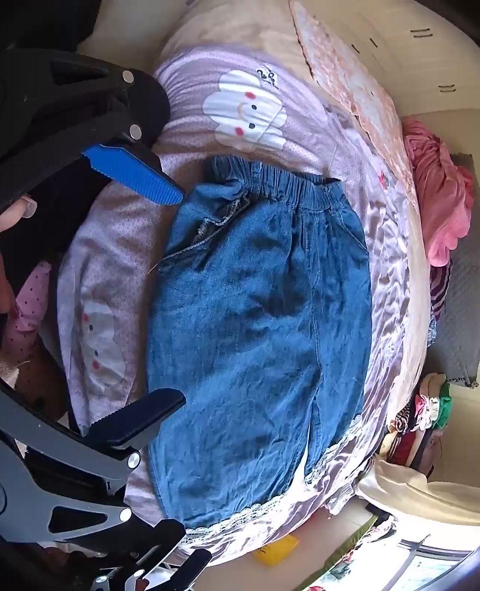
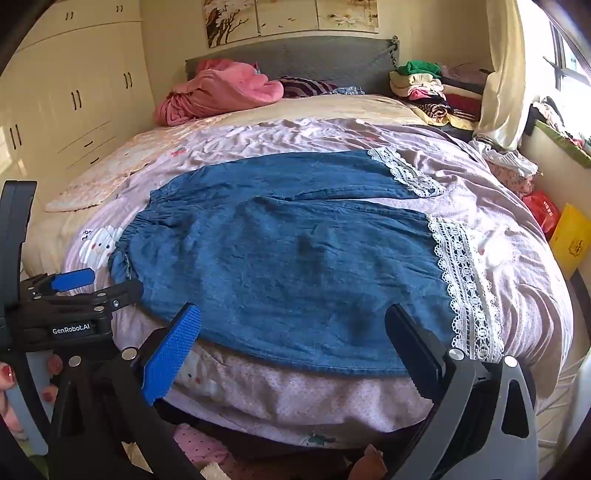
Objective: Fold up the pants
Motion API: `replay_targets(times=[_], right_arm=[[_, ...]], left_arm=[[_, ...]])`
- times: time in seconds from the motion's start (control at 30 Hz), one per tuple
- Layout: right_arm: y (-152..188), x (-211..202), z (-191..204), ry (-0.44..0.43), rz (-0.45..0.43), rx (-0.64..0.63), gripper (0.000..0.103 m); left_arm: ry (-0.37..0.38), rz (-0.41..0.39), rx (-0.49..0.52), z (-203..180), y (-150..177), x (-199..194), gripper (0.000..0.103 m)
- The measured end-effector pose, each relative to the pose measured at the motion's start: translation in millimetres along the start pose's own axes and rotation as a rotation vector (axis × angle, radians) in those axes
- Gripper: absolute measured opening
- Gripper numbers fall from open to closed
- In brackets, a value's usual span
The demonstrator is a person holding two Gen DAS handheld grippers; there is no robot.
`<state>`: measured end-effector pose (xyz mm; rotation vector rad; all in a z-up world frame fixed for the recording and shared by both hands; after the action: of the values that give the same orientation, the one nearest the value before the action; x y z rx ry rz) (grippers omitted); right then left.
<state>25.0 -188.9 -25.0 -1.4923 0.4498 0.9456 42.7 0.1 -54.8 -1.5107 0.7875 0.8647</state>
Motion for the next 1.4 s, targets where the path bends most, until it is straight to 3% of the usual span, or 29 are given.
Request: replay_targets(times=[1.4], right_arm=[[-3.9, -4.5, -9.4, 0.037, -0.023, 0.014, 0.099]], left_arm=[[0.02, -0.014, 0.02, -5.2, -3.9, -4.5, 0.094]])
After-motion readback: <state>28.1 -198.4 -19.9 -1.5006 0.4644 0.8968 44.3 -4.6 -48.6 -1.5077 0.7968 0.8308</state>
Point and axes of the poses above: each gripper's, at about its wrist camera, not at the fingertips, and x roughly the way its jaws point, z to its left, y to its underside, the point moved 7 cm from there along x, roughly the way its jaws point, and after that the axes turned 8 degrees about z, right-handed, at the moved point
